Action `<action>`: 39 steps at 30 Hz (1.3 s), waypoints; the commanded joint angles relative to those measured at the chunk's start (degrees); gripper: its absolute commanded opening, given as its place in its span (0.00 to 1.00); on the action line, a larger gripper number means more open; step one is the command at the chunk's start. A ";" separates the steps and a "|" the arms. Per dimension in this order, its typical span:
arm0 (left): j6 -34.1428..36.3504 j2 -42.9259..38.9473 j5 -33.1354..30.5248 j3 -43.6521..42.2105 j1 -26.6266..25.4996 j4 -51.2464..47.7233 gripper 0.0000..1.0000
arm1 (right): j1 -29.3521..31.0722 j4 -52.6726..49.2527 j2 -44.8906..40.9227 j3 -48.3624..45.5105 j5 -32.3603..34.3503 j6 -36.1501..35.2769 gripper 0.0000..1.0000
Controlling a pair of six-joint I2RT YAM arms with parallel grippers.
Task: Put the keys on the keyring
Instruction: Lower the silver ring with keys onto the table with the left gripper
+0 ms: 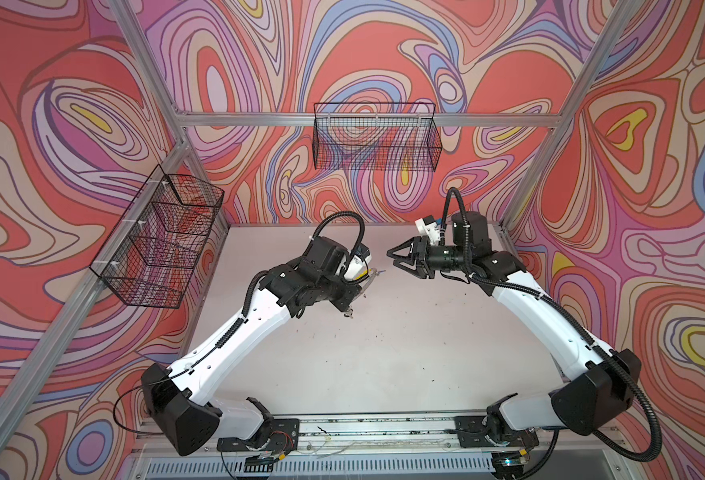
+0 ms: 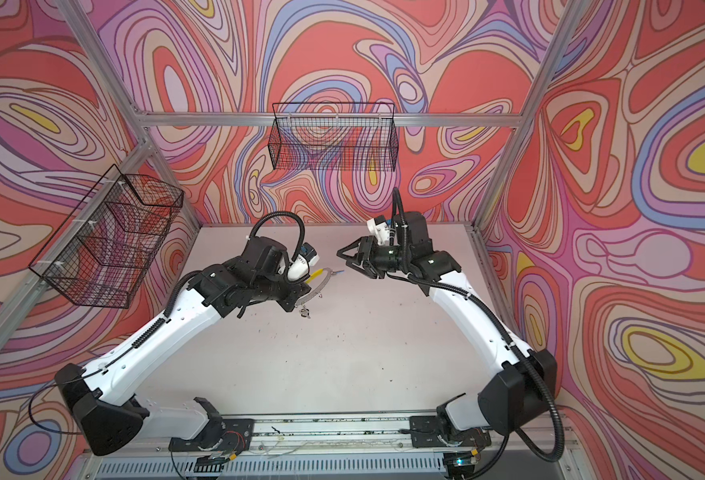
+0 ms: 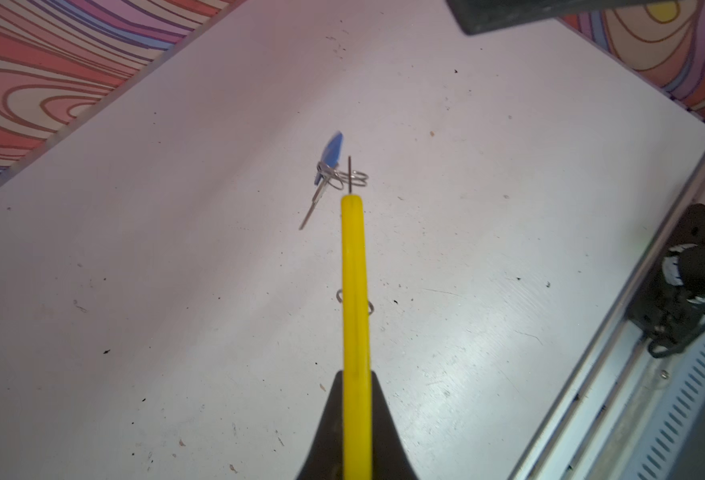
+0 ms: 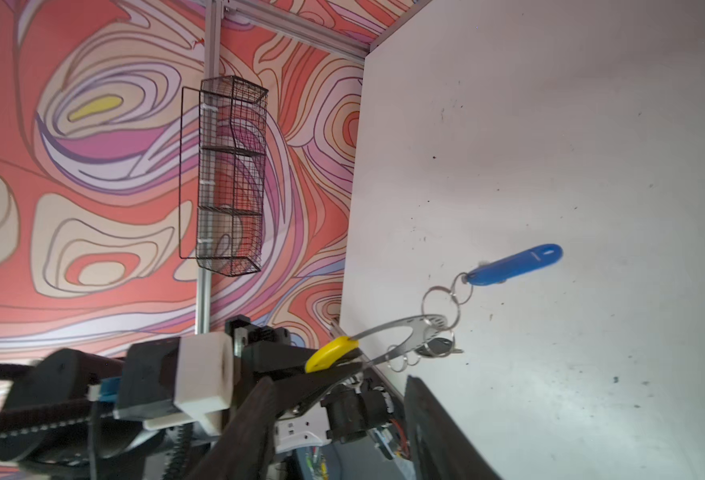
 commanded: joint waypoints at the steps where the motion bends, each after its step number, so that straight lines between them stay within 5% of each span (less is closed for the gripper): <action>1: 3.11 1.13 7.67 6.27 1.17 -8.71 0.00 | -0.22 -7.96 1.88 5.59 2.87 -15.10 0.50; 11: 6.95 7.40 13.38 11.60 1.46 -16.15 0.00 | -0.16 -4.55 -1.23 4.46 18.36 -26.73 0.49; 23: 6.63 5.59 23.19 11.57 1.59 -17.07 0.00 | -0.18 3.12 -9.28 -7.38 16.46 -29.42 0.51; 27: 5.28 5.66 21.30 10.33 1.63 -16.15 0.00 | -0.16 6.33 -11.03 -10.97 14.13 -29.19 0.50; 31: 5.37 5.73 21.67 4.73 1.72 -13.28 0.00 | -0.16 6.99 -10.77 -12.39 18.59 -29.37 0.50; 39: 8.96 11.52 24.44 2.83 1.90 -11.53 0.00 | -0.16 4.35 -7.48 -9.19 27.95 -31.22 0.71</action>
